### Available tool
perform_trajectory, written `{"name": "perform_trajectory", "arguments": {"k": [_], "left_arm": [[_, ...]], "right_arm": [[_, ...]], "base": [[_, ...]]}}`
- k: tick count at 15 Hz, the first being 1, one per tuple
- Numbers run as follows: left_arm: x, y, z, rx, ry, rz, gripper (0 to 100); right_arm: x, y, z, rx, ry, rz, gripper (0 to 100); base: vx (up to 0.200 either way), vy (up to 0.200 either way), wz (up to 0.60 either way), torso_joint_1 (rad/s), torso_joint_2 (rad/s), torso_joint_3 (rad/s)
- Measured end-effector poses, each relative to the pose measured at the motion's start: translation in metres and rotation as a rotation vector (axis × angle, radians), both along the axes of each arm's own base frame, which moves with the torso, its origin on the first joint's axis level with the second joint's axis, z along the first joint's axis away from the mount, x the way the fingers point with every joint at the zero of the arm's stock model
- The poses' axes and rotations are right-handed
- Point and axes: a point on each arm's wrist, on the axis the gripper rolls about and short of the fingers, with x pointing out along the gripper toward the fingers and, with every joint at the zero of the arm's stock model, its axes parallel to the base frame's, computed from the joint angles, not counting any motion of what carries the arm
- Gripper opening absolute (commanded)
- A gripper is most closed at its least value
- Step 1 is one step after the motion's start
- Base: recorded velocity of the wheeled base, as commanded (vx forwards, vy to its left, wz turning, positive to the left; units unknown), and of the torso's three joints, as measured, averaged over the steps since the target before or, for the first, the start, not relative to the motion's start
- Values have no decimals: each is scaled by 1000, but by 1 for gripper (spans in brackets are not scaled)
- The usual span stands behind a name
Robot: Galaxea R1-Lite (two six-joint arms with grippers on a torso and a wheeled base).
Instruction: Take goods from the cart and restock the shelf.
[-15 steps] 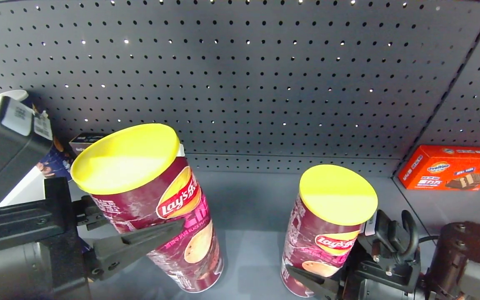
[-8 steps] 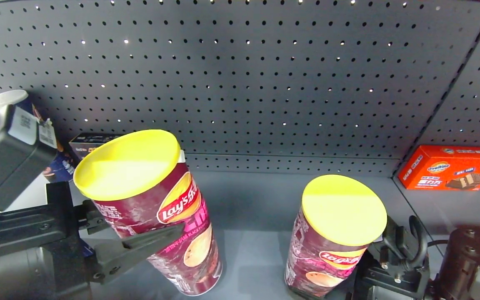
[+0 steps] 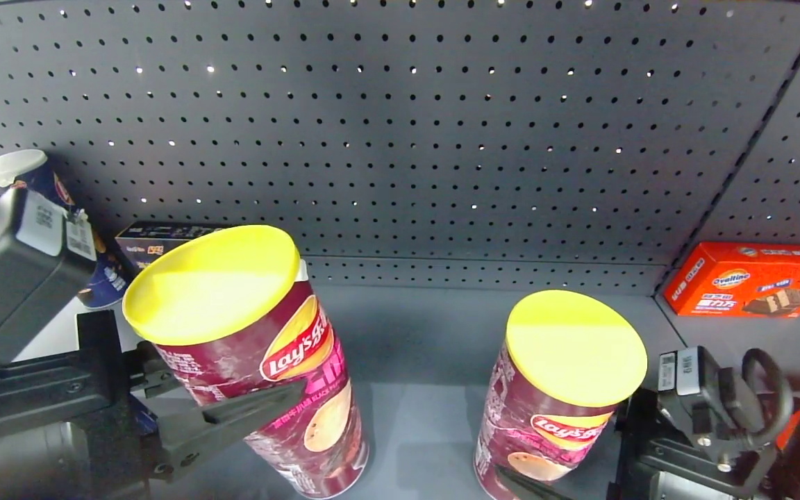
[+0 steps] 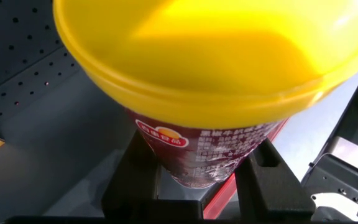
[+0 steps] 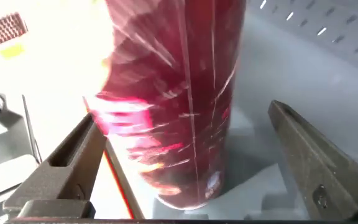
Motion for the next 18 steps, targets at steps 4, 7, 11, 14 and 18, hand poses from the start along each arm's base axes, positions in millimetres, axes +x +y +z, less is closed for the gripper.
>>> {"name": "perform_trajectory", "arguments": {"k": [4, 7, 11, 14, 18], "left_arm": [[0, 0, -4, 6, 9, 0, 0], [-1, 1, -4, 2, 9, -2, 0], [-2, 1, -4, -4, 14, -3, 0], [-5, 5, -2, -15, 3, -2, 0], [-13, 12, -4, -25, -5, -4, 0]], "right_arm": [[-24, -27, 13, 37, -36, -14, 100], [-46, -51, 22, 43, -42, -23, 100], [-74, -84, 36, 55, -54, -124, 100], [-89, -107, 46, 132, -112, -344, 100], [-98, -122, 36, 102, -125, -512, 100]], "base": [[0, 0, 0, 0, 0, 0], [0, 0, 0, 0, 0, 0], [0, 0, 0, 0, 0, 0], [0, 0, 0, 0, 0, 0], [0, 0, 0, 0, 0, 0]]}}
